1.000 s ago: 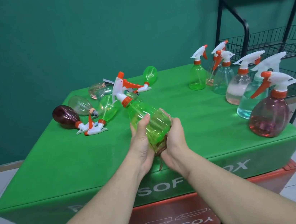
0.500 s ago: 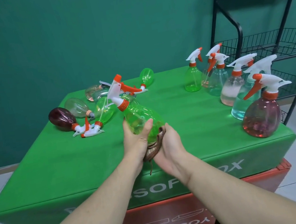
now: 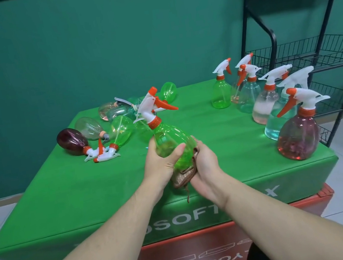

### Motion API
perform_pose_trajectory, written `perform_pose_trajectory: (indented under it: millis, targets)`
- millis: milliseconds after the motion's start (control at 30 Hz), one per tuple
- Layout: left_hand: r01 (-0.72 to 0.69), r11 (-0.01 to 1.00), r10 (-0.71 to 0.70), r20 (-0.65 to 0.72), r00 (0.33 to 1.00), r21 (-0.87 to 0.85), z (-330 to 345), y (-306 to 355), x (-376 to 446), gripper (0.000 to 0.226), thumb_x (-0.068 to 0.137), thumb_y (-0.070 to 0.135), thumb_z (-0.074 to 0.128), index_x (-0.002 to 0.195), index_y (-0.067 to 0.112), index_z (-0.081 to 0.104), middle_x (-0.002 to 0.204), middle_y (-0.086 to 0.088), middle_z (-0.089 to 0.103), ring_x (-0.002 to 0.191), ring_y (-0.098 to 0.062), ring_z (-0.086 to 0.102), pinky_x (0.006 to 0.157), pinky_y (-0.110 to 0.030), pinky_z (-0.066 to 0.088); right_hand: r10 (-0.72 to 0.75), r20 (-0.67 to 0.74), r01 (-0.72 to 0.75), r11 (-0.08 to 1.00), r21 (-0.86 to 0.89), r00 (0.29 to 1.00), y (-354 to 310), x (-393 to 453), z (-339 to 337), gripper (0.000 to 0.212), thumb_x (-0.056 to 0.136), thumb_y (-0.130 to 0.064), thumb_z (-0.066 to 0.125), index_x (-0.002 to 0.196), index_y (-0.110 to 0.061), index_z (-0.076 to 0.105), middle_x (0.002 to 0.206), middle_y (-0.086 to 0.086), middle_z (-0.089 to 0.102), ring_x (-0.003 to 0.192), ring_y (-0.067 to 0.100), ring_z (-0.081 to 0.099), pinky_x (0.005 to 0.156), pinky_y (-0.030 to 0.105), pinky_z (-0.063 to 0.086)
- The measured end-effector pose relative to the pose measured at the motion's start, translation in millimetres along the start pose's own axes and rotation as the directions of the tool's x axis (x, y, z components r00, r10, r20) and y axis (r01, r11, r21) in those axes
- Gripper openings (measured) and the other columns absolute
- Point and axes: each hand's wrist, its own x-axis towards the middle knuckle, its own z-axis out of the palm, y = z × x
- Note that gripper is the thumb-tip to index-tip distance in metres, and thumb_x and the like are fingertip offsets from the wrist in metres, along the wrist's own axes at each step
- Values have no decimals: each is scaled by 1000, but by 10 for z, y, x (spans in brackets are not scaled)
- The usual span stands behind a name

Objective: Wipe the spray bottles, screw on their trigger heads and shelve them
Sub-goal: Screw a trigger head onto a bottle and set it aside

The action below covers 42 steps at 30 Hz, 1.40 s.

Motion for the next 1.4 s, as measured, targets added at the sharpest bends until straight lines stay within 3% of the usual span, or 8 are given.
perform_pose_trajectory:
  millis: [267, 367, 433, 567, 700, 900, 1033, 1400]
  targets:
    - [-55, 993, 56, -9, 998, 100, 116, 64, 143, 69, 81, 12, 87, 139, 16, 49, 107, 14, 68, 80, 18, 65, 75, -3, 49, -134, -55, 115, 956, -269, 989, -105, 89, -214, 31, 109, -21, 39, 121, -12, 66, 110, 14, 75, 101, 28, 73, 91, 45, 59]
    - [-44, 990, 49, -33, 998, 135, 173, 79, 205, 83, 79, 26, 89, 147, 18, 43, 125, 4, 67, 109, -1, 66, 107, -28, 49, -214, -58, 175, 905, -388, 975, -243, 72, -338, 28, 108, -19, 40, 122, -17, 64, 103, 7, 75, 83, 13, 74, 65, 25, 58]
    - [-19, 988, 31, -73, 997, 150, 204, 83, 269, 93, 78, 38, 89, 153, 21, 36, 143, -2, 59, 129, -19, 57, 117, -42, 40, -248, -44, 201, 867, -456, 968, -342, 48, -416, 27, 108, -21, 42, 126, -24, 62, 103, 6, 72, 77, 12, 71, 60, 22, 56]
    - [9, 989, 4, -90, 996, 149, 336, 117, 381, 97, 81, 42, 85, 157, 22, 28, 155, -2, 46, 141, -20, 43, 120, -38, 30, -236, -14, 196, 835, -515, 972, -551, 63, -527, 27, 105, -21, 48, 129, -26, 59, 103, 9, 72, 77, 16, 70, 65, 27, 59]
    - [23, 981, -13, -52, 999, 194, 541, 100, 464, 93, 86, 39, 82, 157, 22, 24, 157, -4, 41, 122, -9, 37, 101, -23, 25, -269, -27, 197, 767, -610, 963, -764, 204, -665, 36, 99, -19, 58, 135, -23, 56, 101, 4, 72, 75, 11, 69, 67, 23, 56]
    - [30, 962, -27, -15, 1000, 271, 838, 73, 713, 92, 84, 41, 84, 154, 26, 27, 155, -2, 43, 132, -18, 44, 103, -25, 30, -356, -49, 202, 634, -747, 933, -1052, 439, -817, 42, 92, -21, 65, 132, -31, 58, 117, 5, 70, 99, 20, 70, 95, 42, 56]
    - [3, 940, -13, 28, 1000, 343, 1005, 81, 1005, 94, 82, 42, 85, 155, 22, 31, 157, -4, 33, 142, -21, 39, 115, -35, 32, -377, -68, 180, 585, -791, 924, -1140, 628, -844, 41, 88, -25, 65, 126, -39, 57, 116, -1, 69, 102, 20, 68, 99, 46, 53]
    - [-44, 948, 6, 121, 993, 315, 1653, -21, 2023, 95, 77, 37, 91, 154, 24, 37, 149, -3, 47, 136, -21, 47, 113, -36, 39, -433, -45, 195, 494, -848, 900, -1456, 1232, -836, 46, 94, -14, 58, 138, -24, 54, 122, -3, 65, 108, 12, 60, 90, 23, 43]
